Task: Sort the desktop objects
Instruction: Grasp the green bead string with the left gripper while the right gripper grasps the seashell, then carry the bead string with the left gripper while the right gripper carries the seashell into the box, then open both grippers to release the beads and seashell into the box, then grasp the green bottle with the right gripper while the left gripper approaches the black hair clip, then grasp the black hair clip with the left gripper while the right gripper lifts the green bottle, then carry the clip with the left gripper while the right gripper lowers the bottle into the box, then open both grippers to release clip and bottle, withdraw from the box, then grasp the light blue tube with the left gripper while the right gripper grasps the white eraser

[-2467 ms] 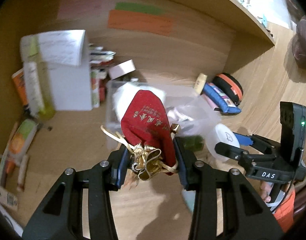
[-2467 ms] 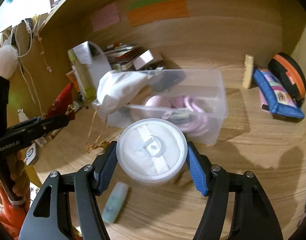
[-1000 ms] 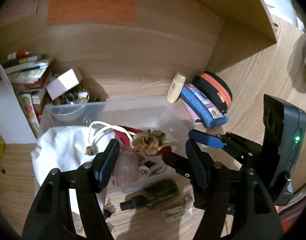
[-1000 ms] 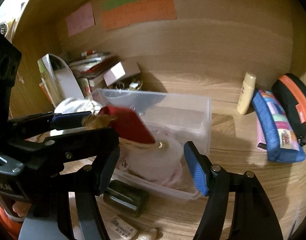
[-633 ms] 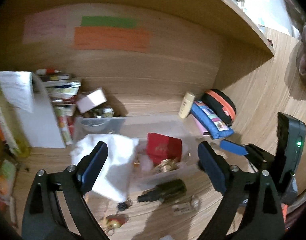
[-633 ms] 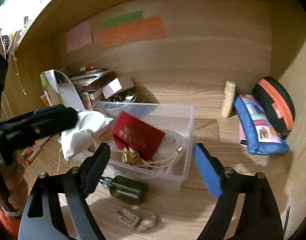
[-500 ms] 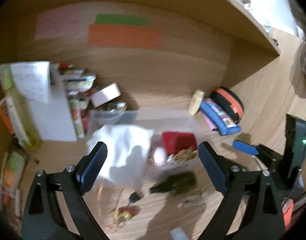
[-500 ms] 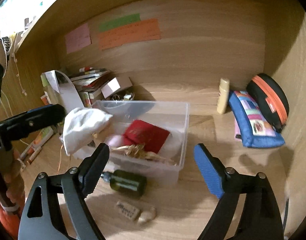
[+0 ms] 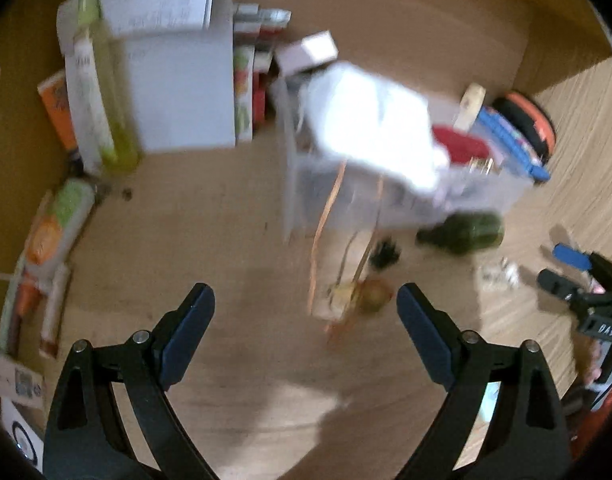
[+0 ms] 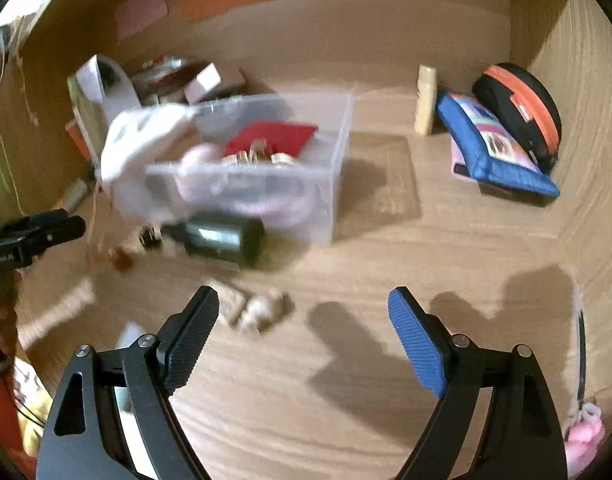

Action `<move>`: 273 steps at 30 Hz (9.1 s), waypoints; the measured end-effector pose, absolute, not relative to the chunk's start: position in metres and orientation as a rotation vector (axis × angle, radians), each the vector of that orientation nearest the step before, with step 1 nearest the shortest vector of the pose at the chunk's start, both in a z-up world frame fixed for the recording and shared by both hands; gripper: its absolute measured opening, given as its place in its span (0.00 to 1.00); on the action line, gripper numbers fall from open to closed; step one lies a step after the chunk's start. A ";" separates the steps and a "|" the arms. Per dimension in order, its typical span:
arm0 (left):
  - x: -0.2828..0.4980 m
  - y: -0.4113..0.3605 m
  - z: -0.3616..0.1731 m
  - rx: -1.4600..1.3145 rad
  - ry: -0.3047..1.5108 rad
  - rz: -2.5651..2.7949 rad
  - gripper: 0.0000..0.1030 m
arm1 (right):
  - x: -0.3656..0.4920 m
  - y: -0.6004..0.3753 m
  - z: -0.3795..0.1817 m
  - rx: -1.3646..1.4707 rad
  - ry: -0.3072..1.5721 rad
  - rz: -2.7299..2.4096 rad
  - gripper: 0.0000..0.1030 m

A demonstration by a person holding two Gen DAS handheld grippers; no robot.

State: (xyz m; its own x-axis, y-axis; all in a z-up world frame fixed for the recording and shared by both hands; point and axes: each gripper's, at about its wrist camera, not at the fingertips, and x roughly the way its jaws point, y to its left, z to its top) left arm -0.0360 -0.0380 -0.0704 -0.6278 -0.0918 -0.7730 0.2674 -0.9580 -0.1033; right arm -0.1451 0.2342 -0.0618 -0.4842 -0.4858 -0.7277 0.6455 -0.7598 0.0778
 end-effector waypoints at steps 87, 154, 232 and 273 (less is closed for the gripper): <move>-0.141 -0.025 -0.043 1.056 0.141 -2.781 0.41 | -0.222 0.178 -0.039 0.874 0.166 -2.121 0.19; -0.101 0.014 -0.088 1.266 0.036 -2.773 0.19 | -0.159 0.195 -0.055 0.915 0.186 -2.173 0.54; -0.094 -0.012 -0.013 0.889 0.125 -2.813 0.80 | -0.173 0.161 -0.009 0.794 0.258 -2.234 0.81; -0.023 0.078 -0.093 1.259 0.209 -2.787 0.72 | -0.126 0.218 -0.076 0.967 0.260 -2.163 0.39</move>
State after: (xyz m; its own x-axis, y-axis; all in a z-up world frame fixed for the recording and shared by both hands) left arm -0.0229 0.0780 -0.0925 -0.6602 -0.0135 -0.7510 0.1251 -0.9878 -0.0922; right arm -0.1259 0.2178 -0.0761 -0.4421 -0.5476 -0.7104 0.7001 -0.7058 0.1083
